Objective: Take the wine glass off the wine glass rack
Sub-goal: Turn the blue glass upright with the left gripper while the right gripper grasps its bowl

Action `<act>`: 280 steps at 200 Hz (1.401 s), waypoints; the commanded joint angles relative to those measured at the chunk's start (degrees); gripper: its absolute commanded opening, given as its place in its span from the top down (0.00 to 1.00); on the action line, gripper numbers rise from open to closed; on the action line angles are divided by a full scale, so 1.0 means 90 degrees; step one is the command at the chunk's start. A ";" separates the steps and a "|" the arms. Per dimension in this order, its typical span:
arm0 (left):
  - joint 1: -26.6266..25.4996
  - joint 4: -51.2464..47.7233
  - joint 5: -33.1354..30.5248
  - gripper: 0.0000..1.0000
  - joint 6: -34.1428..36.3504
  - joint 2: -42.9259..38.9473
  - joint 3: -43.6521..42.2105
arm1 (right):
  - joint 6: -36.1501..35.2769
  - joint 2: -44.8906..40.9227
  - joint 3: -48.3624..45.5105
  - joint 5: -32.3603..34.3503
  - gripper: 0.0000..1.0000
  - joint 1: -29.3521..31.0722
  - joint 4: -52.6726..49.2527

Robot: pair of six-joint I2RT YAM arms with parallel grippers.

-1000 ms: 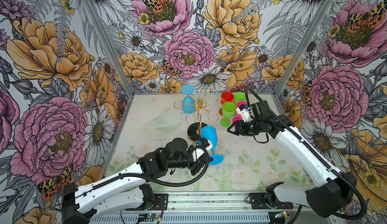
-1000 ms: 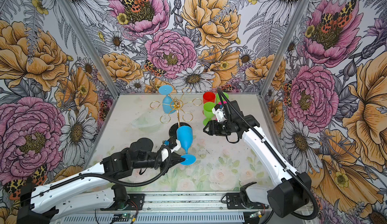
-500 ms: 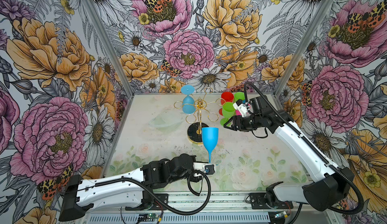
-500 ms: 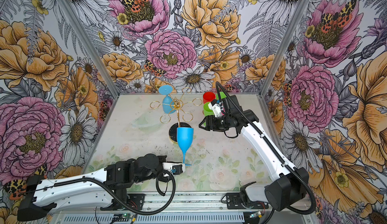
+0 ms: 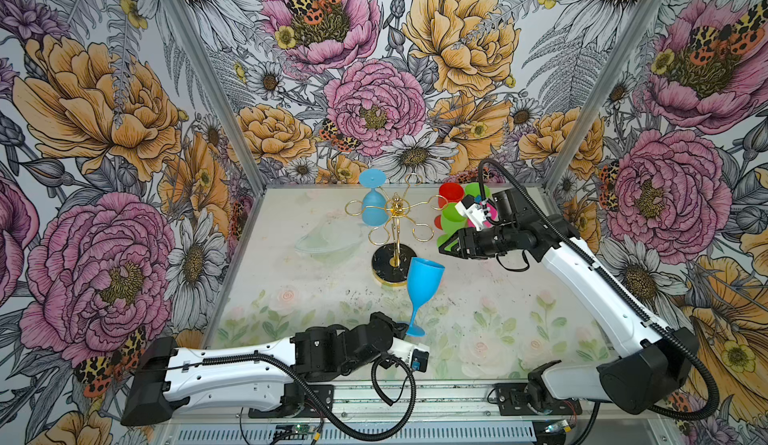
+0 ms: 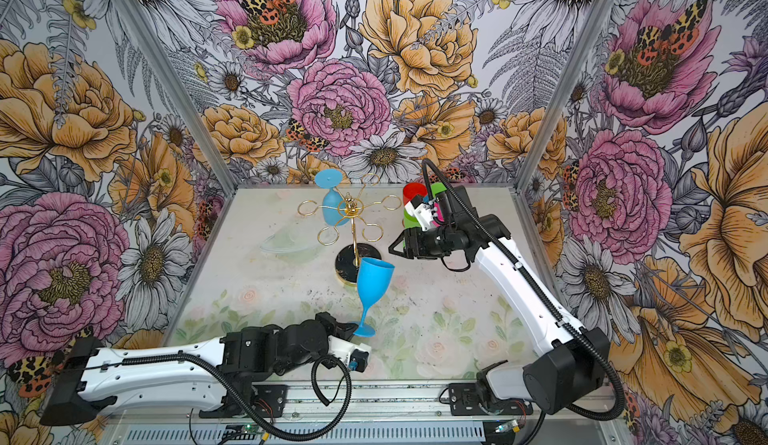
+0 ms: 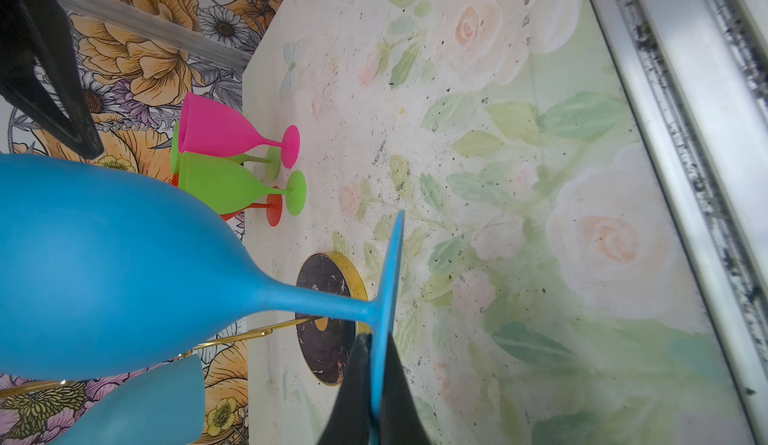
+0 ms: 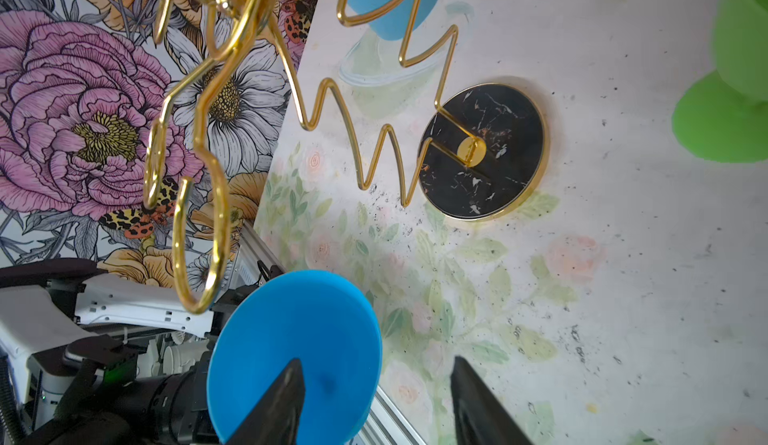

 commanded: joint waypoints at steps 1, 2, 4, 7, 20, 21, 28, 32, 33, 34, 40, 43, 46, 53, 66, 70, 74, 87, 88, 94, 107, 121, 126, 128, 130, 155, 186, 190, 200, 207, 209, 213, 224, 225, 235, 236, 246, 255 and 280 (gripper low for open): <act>-0.0059 0.0290 -0.0485 1.00 0.0463 0.0064 -0.0024 | -0.0230 0.0127 0.0116 -0.0268 0.47 0.0111 0.0026; -0.0058 0.0296 -0.0491 1.00 0.0466 0.0065 -0.0024 | -0.0230 0.0126 0.0115 -0.0271 0.47 0.0118 0.0026; -0.0070 0.0318 -0.0507 1.00 0.0473 0.0066 -0.0024 | -0.0231 0.0128 0.0107 -0.0278 0.47 0.0125 0.0026; -0.0074 0.0340 -0.0537 1.00 0.0490 0.0074 -0.0031 | -0.0239 0.0134 0.0097 -0.0297 0.48 0.0141 0.0026; -0.0081 0.0473 -0.0670 1.00 0.0584 0.0086 -0.0068 | -0.0267 0.0162 0.0039 -0.0372 0.50 0.0199 0.0026; -0.0079 0.0485 -0.0681 1.00 0.0590 0.0086 -0.0075 | -0.0273 0.0163 0.0033 -0.0381 0.50 0.0211 0.0026; -0.0099 0.0609 -0.0788 1.00 0.0675 0.0103 -0.0114 | -0.0297 0.0182 0.0002 -0.0393 0.51 0.0240 0.0021; -0.0097 0.0698 -0.0869 1.00 0.0722 0.0113 -0.0140 | -0.0307 0.0198 -0.0014 -0.0391 0.52 0.0259 0.0025; -0.0097 0.0715 -0.0883 1.00 0.0732 0.0114 -0.0146 | -0.0308 0.0201 -0.0024 -0.0391 0.52 0.0260 0.0025; -0.0101 0.0734 -0.0899 1.00 0.0747 0.0120 -0.0153 | -0.0308 0.0197 -0.0023 -0.0391 0.52 0.0260 0.0026; -0.0112 0.0842 -0.0998 1.00 0.0811 0.0142 -0.0187 | -0.0321 0.0208 -0.0054 -0.0383 0.52 0.0278 0.0010; -0.0114 0.0871 -0.1027 1.00 0.0840 0.0147 -0.0199 | -0.0329 0.0213 -0.0065 -0.0370 0.53 0.0288 0.0015; -0.0111 0.0894 -0.1058 1.00 0.0865 0.0162 -0.0207 | -0.0337 0.0213 -0.0078 -0.0367 0.53 0.0290 0.0021; -0.0109 0.0950 -0.1103 1.00 0.0896 0.0183 -0.0209 | -0.0350 0.0221 -0.0100 -0.0346 0.54 0.0302 0.0024; -0.0108 0.1030 -0.1160 1.00 0.0917 0.0224 -0.0229 | -0.0355 0.0232 -0.0112 -0.0286 0.56 0.0305 0.0026; -0.0106 0.1040 -0.1169 1.00 0.0932 0.0235 -0.0243 | -0.0352 0.0233 -0.0115 -0.0284 0.57 0.0304 0.0026; -0.0117 0.1052 -0.1188 1.00 0.0938 0.0246 -0.0239 | -0.0352 0.0245 -0.0128 -0.0267 0.58 0.0305 0.0026; -0.0116 0.1141 -0.1269 1.00 0.1026 0.0290 -0.0275 | -0.0348 0.0259 -0.0137 -0.0240 0.63 0.0301 0.0025; -0.0116 0.1147 -0.1273 1.00 0.1036 0.0286 -0.0277 | -0.0348 0.0261 -0.0139 -0.0237 0.64 0.0305 0.0025; -0.0127 0.1192 -0.1329 1.00 0.1083 0.0305 -0.0292 | -0.0343 0.0263 -0.0148 -0.0216 0.66 0.0304 0.0018; -0.0137 0.1307 -0.1448 1.00 0.1185 0.0339 -0.0326 | -0.0338 0.0274 -0.0167 -0.0158 0.73 0.0305 0.0026; -0.0145 0.1381 -0.1534 1.00 0.1250 0.0368 -0.0346 | -0.0337 0.0272 -0.0181 -0.0133 0.81 0.0297 0.0026; -0.0146 0.1395 -0.1532 1.00 0.1267 0.0363 -0.0351 | -0.0328 0.0273 -0.0180 -0.0119 0.84 0.0294 0.0026; -0.0150 0.1403 -0.1541 1.00 0.1269 0.0368 -0.0355 | -0.0336 0.0272 -0.0185 -0.0108 0.85 0.0298 0.0026; -0.0152 0.1403 -0.1541 1.00 0.1270 0.0369 -0.0356 | -0.0323 0.0272 -0.0183 -0.0105 0.86 0.0292 0.0026; -0.0151 0.1416 -0.1522 0.96 0.1255 0.0360 -0.0404 | -0.0345 0.0252 -0.0184 -0.0044 0.96 0.0296 0.0021; -0.0140 0.1439 -0.1412 0.72 0.1072 0.0306 -0.0524 | -0.0342 0.0191 -0.0181 0.0139 1.00 0.0290 0.0026; -0.0140 0.1463 -0.1376 0.69 0.1011 0.0293 -0.0561 | -0.0346 0.0184 -0.0183 0.0164 1.00 0.0291 0.0024; -0.0133 0.1515 -0.1257 0.63 0.0904 0.0262 -0.0651 | -0.0338 0.0160 -0.0174 0.0235 1.00 0.0283 0.0026; -0.0136 0.1545 -0.1201 0.59 0.0779 0.0256 -0.0709 | -0.0329 0.0147 -0.0177 0.0301 1.00 0.0283 0.0026; -0.0138 0.1556 -0.1188 0.58 0.0747 0.0251 -0.0720 | -0.0326 0.0138 -0.0169 0.0327 1.00 0.0286 0.0026; -0.0139 0.1583 -0.1172 0.57 0.0653 0.0249 -0.0742 | -0.0323 0.0128 -0.0168 0.0376 1.00 0.0281 0.0026; -0.0146 0.1642 -0.1137 0.55 0.0399 0.0226 -0.0771 | -0.0324 0.0081 -0.0155 0.0565 1.00 0.0287 0.0026; -0.0150 0.1646 -0.1134 0.54 0.0375 0.0219 -0.0768 | -0.0321 0.0074 -0.0158 0.0590 1.00 0.0284 0.0026; -0.0146 0.1716 -0.1107 0.50 0.0111 0.0156 -0.0792 | -0.0343 0.0016 -0.0148 0.0849 1.00 0.0284 0.0026; -0.0151 0.1727 -0.1104 0.50 0.0080 0.0151 -0.0794 | -0.0340 0.0012 -0.0149 0.0883 1.00 0.0282 0.0026; -0.0153 0.1821 -0.1092 0.43 -0.0211 0.0057 -0.0805 | -0.0390 -0.0051 -0.0141 0.1232 1.00 0.0281 0.0034; -0.0141 0.1834 -0.1085 0.39 -0.0549 -0.0041 -0.0780 | -0.0464 -0.0102 -0.0155 0.1566 1.00 0.0276 0.0045; -0.0075 0.2012 -0.1271 0.32 -0.1796 -0.0290 -0.0710 | -0.0532 -0.0177 -0.0155 0.2871 1.00 0.0281 0.0054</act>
